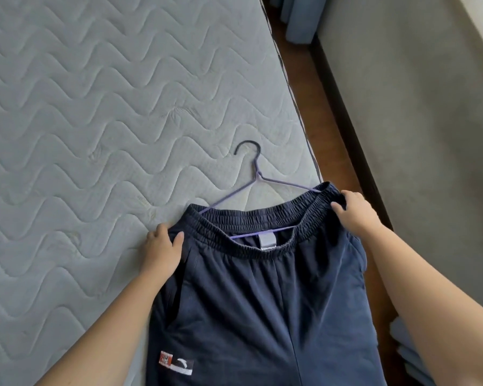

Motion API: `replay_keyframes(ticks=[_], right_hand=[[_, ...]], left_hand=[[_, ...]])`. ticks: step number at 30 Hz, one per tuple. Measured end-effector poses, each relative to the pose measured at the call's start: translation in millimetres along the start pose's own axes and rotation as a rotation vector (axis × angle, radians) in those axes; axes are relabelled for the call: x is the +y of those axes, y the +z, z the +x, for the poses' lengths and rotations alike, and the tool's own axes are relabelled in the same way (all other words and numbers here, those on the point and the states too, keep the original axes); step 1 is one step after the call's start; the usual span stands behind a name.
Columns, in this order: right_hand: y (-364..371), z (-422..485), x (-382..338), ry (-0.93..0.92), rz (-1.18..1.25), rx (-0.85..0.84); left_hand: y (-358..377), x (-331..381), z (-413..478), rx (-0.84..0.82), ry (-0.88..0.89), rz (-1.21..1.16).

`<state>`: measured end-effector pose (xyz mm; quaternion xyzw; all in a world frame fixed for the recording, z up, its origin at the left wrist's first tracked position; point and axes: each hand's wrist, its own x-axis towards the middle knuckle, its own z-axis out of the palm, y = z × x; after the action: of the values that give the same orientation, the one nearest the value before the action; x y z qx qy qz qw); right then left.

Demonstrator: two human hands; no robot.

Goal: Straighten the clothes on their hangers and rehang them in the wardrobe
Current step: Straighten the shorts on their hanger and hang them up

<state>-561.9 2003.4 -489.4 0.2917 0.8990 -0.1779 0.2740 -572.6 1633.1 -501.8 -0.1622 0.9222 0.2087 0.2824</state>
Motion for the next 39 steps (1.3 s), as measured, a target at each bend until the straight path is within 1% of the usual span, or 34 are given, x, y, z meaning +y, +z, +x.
replay_keyframes(ticks=[2,6,11,16,20,25,29,32,35,37,39], right_hand=[[3,0,2,0.005,-0.003,0.019],[2,-17,11,0.024,-0.002,0.087],[-8,-71,35,-0.003,0.079,0.132],[-12,-148,63,0.053,0.217,0.086],[-12,-222,82,0.142,0.368,0.047],[-4,-313,105,0.197,0.453,0.005],[-4,-363,129,0.238,0.488,-0.035],[-19,-379,146,0.224,0.486,-0.056],[-43,-381,153,0.184,0.413,-0.042],[-61,-374,150,0.128,0.348,-0.023],[-79,-366,140,0.064,0.286,-0.013]], left_hand=[[0,0,-1,-0.006,-0.026,-0.073],[-7,0,-8,-0.070,-0.093,-0.232],[-26,-6,-42,-0.066,-0.066,-0.281],[-47,-9,-104,-0.058,-0.074,-0.318],[-63,-17,-164,-0.097,-0.092,-0.306],[-80,-37,-238,-0.100,-0.111,-0.277],[-87,-50,-280,-0.178,-0.120,-0.138],[-92,-46,-299,-0.235,-0.063,-0.029],[-101,-30,-318,-0.186,-0.020,-0.005],[-105,-21,-332,-0.099,0.009,-0.061],[-110,-21,-345,-0.026,-0.002,-0.143]])
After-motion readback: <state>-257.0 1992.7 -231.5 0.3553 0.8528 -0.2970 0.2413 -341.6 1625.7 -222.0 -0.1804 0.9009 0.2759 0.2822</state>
